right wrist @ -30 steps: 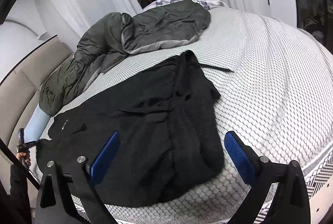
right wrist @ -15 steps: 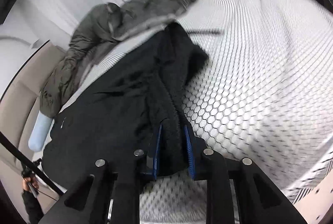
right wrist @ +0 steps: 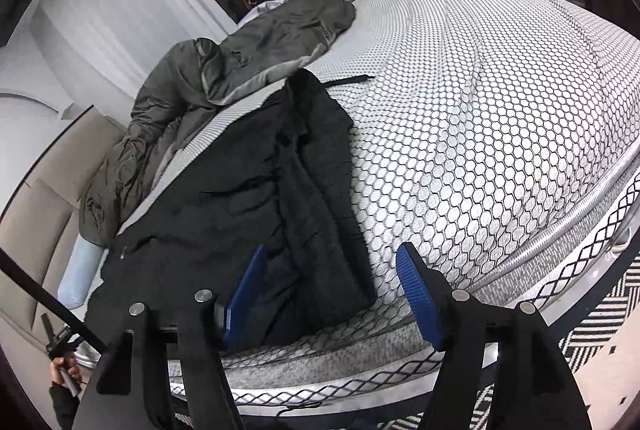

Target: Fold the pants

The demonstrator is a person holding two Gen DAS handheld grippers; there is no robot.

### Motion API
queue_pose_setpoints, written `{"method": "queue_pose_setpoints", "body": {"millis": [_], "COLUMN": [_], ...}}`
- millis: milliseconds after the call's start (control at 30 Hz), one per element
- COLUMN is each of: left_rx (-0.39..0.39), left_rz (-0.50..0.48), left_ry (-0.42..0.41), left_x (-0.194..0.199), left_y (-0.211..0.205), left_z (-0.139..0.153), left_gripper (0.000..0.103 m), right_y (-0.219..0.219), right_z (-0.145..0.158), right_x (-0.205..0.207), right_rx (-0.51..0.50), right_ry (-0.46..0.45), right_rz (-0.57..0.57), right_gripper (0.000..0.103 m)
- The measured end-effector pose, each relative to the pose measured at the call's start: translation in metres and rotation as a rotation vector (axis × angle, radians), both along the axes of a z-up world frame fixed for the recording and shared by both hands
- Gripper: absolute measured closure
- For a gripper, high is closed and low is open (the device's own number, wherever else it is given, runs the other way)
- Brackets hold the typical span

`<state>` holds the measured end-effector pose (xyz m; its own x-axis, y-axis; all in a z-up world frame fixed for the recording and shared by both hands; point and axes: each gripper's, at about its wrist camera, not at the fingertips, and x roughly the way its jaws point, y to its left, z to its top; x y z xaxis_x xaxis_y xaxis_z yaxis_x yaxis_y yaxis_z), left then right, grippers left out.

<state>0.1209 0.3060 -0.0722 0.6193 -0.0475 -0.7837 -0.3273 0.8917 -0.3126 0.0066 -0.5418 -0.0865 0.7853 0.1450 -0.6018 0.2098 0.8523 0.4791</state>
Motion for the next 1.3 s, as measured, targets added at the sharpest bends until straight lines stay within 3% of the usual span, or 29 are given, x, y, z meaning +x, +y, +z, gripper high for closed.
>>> {"method": "queue_pose_setpoints", "body": {"millis": [33,100,133,167,233,333,500,567,600,633,800,900,933,1000,1067,1300], "left_rx": [-0.010,-0.059,-0.067,-0.087,-0.102,-0.034,-0.007,0.010,0.019,0.030,0.098,0.149,0.157,0.168,0.186,0.193], "left_rz": [0.024,0.095,0.118,0.131,0.136,0.136,0.131,0.134,0.136,0.140,0.112,0.116,0.118,0.114,0.105,0.000], "left_ry": [0.006,0.006,0.001,-0.010,-0.041,-0.065,-0.039,-0.030,-0.025,-0.019,0.003,0.017,0.018,0.003,-0.015,-0.125], "left_x": [0.006,0.016,0.018,0.018,0.011,-0.016,-0.032,-0.032,-0.030,-0.028,-0.025,-0.022,-0.022,-0.024,-0.025,-0.018], "left_y": [0.002,0.011,0.015,0.017,0.016,0.014,0.022,0.021,0.019,0.017,0.004,-0.003,-0.004,-0.013,-0.022,-0.083], "left_z": [-0.003,-0.010,-0.012,-0.013,-0.011,-0.003,-0.003,-0.003,-0.003,-0.002,0.003,0.008,0.011,0.020,0.031,0.072], "left_gripper": [0.038,0.059,0.085,0.094,0.101,0.102,0.101,0.101,0.101,0.101,0.086,0.068,0.059,0.046,0.028,0.001], "right_y": [0.001,0.000,0.000,0.001,0.004,0.007,0.006,0.008,0.009,0.010,0.003,0.004,0.005,0.004,0.002,0.013], "right_z": [0.000,-0.003,-0.005,-0.009,-0.016,-0.023,-0.026,-0.026,-0.026,-0.026,-0.027,-0.031,-0.024,-0.010,0.001,0.016], "right_x": [-0.001,-0.001,0.000,0.002,0.006,0.009,0.009,0.013,0.016,0.016,-0.003,-0.005,-0.008,-0.014,-0.014,0.023], "right_rx": [0.006,0.018,0.025,0.035,0.055,0.063,0.080,0.080,0.078,0.067,0.002,-0.049,-0.078,-0.104,-0.116,-0.160], "right_ry": [-0.003,0.001,0.009,0.019,0.038,0.050,0.035,0.033,0.034,0.039,0.083,0.137,0.122,0.064,0.029,-0.024], "right_rz": [0.004,0.002,0.003,0.008,0.019,0.029,0.052,0.061,0.067,0.068,0.074,0.078,0.072,0.063,0.062,0.209], "right_gripper": [0.035,0.035,0.035,0.035,0.035,0.035,0.035,0.051,0.074,0.078,0.078,0.052,0.049,0.048,0.048,0.048]}}
